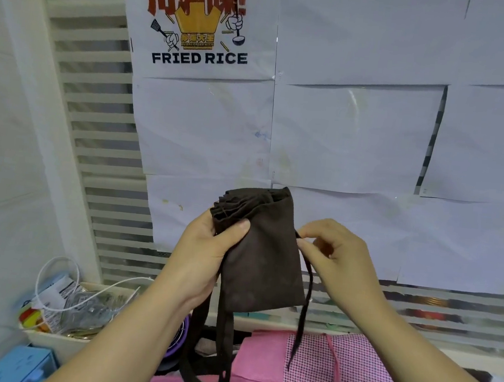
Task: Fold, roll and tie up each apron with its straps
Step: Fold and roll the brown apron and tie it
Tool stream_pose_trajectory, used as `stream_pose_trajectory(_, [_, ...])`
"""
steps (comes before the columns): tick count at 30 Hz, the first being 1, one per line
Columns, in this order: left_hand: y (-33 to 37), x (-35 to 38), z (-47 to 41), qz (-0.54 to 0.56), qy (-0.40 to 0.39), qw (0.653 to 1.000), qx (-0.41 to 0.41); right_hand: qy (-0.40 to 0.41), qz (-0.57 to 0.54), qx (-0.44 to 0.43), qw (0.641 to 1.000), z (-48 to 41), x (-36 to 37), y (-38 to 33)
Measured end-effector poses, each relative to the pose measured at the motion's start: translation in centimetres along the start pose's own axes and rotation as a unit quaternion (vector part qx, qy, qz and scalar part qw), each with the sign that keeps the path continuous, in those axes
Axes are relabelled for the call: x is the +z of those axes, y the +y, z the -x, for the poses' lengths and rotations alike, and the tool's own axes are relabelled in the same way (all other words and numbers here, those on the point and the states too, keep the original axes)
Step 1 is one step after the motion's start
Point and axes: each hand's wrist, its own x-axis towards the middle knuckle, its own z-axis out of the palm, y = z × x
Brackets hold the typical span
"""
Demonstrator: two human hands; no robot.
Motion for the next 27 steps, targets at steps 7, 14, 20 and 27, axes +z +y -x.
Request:
stream_pose_trajectory(7, [0.6,0.0,-0.3,0.063,0.005,0.998,-0.018,-0.085,-0.147,0.127,0.977,-0.5,-0.2,-0.6])
stream_pose_trajectory(14, [0.3,0.7,-0.3,0.027,-0.005,1.000,-0.005,-0.175,-0.263,0.178,0.932,-0.9,0.0,-2.2])
stream_pose_trajectory(20, [-0.1,0.9,-0.2,-0.015,-0.049,0.998,-0.046,-0.177,-0.266,0.207,0.925,-1.3,0.2,-1.6])
stream_pose_trajectory(27, [-1.9,-1.2,1.3,-0.286,-0.094,0.953,-0.029,-0.117,-0.315,0.255,0.907,-1.1,-0.7,0.3])
